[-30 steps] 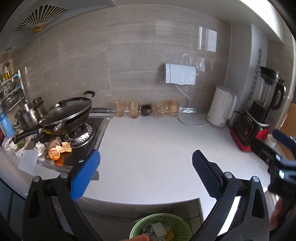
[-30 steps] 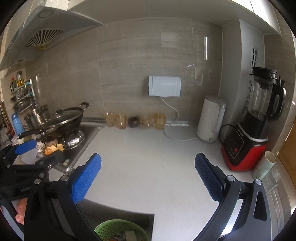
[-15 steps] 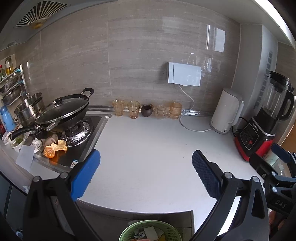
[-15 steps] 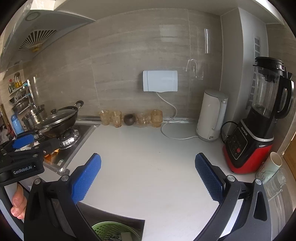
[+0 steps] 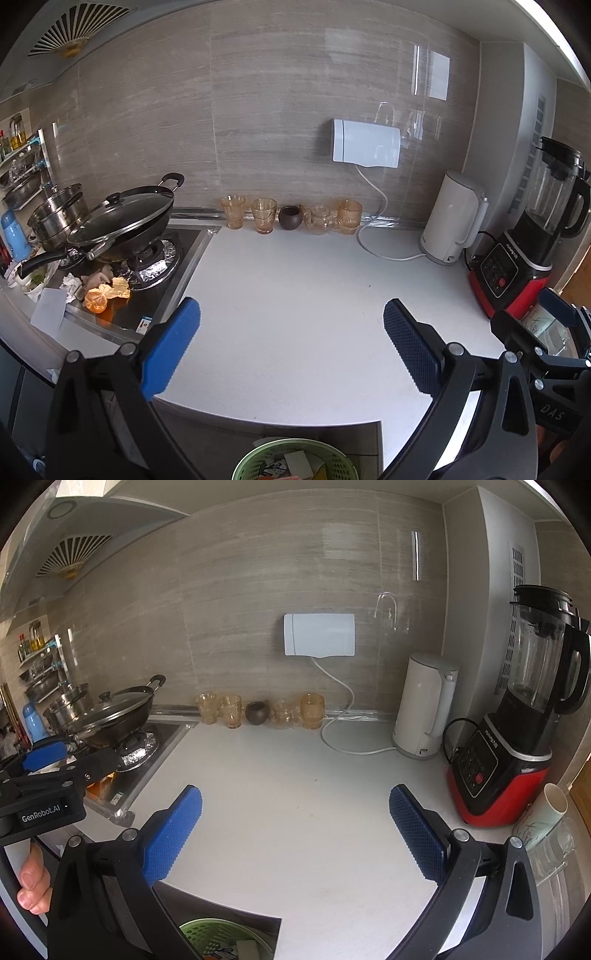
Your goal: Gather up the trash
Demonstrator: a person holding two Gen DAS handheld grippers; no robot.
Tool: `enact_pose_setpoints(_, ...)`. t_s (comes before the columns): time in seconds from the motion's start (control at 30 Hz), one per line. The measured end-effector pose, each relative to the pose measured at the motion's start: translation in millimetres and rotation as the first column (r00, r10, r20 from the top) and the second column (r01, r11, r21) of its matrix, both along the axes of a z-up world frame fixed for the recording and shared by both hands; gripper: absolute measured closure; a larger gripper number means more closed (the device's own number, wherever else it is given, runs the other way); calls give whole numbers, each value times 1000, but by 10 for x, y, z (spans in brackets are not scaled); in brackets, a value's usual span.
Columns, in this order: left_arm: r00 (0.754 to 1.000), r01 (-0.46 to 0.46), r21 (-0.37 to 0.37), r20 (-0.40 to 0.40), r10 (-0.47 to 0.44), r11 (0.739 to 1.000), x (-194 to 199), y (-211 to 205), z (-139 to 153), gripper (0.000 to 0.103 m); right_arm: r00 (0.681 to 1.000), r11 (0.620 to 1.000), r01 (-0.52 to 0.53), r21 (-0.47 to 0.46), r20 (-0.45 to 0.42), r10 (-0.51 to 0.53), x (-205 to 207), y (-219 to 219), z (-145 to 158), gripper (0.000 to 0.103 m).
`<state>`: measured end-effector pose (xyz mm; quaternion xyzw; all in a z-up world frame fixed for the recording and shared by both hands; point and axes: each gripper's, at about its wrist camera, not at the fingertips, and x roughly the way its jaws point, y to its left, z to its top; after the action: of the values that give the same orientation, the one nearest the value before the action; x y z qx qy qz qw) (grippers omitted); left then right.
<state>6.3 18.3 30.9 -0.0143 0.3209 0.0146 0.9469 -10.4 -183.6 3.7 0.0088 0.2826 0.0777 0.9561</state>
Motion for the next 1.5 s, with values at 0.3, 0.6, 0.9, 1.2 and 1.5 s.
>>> enact_pose_setpoints(0.3, 1000, 4, -9, 0, -4, 1000, -17, 26, 11, 8, 1000, 1000, 6, -12, 1, -6, -23, 50, 7, 2)
enact_pose_setpoints(0.6, 1000, 8, -7, -4, -8, 1000, -34, 17, 11, 8, 1000, 1000, 6, -15, 2, -6, -42, 58, 9, 2)
enact_pose_setpoints(0.9, 1000, 0, -10, 0, 0, 1000, -60, 25, 18, 8, 1000, 1000, 6, -7, 4, -6, -48, 51, 14, 2)
enact_pose_setpoints(1.2, 1000, 4, -6, 0, -4, 1000, -63, 13, 21, 8, 1000, 1000, 5, -10, -1, -5, -53, 49, 19, 2)
enact_pose_setpoints(1.5, 1000, 7, -10, -1, -7, 1000, -63, 2, 19, 8, 1000, 1000, 10, 0, 1, -10, -50, 29, 8, 2)
